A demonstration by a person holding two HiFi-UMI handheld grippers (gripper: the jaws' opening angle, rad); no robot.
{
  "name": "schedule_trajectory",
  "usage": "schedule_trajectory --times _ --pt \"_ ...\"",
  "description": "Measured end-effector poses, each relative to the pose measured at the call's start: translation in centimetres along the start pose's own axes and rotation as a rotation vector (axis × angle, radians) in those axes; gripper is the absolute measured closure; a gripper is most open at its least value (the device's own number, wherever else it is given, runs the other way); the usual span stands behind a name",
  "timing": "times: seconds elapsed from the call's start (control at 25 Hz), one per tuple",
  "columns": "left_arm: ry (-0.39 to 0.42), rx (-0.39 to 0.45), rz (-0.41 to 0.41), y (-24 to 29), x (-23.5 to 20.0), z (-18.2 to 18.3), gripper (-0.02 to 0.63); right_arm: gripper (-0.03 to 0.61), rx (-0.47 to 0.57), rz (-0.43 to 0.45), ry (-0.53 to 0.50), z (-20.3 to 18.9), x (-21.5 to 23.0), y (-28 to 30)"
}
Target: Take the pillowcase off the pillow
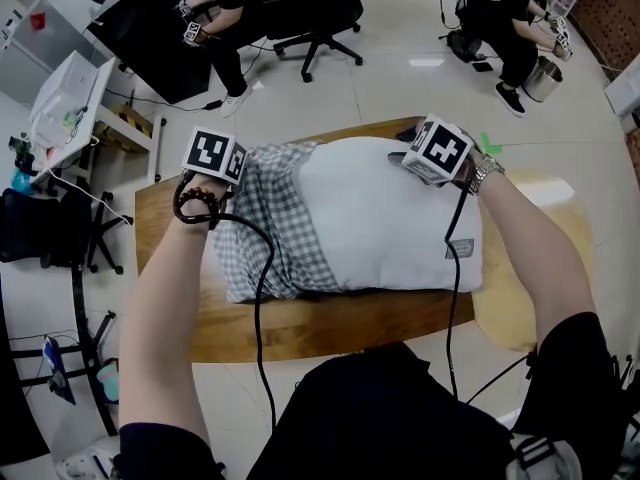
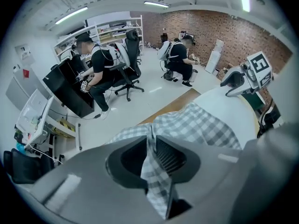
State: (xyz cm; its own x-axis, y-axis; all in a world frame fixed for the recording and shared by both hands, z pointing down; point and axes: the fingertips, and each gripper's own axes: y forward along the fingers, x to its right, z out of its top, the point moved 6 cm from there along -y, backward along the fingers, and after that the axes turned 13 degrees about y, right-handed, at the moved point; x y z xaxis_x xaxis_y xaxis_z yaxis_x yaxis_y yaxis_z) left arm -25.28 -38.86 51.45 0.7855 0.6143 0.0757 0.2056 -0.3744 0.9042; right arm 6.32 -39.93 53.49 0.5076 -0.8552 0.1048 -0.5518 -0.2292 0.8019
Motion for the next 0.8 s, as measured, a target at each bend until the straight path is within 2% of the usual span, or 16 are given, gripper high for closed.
schedule_trajectory --times 0.12,0.4,0.8 --pt "0.004 0.045 0.003 -0.8 1.1 -0.4 0.525 0.403 0.059 -0.038 -0.034 -0.2 -0.9 -0.9" --pt "-0.013 0.124 0.011 -2.9 3.5 -2.7 0.521 0.402 0.117 -0.087 -0.039 -1.0 -4.2 -2.8" --pt "-0.031 0.221 0.026 -6.0 7.8 -6.8 0.522 0.400 0.132 -0.092 -0.073 -3.2 -11.0 -3.3"
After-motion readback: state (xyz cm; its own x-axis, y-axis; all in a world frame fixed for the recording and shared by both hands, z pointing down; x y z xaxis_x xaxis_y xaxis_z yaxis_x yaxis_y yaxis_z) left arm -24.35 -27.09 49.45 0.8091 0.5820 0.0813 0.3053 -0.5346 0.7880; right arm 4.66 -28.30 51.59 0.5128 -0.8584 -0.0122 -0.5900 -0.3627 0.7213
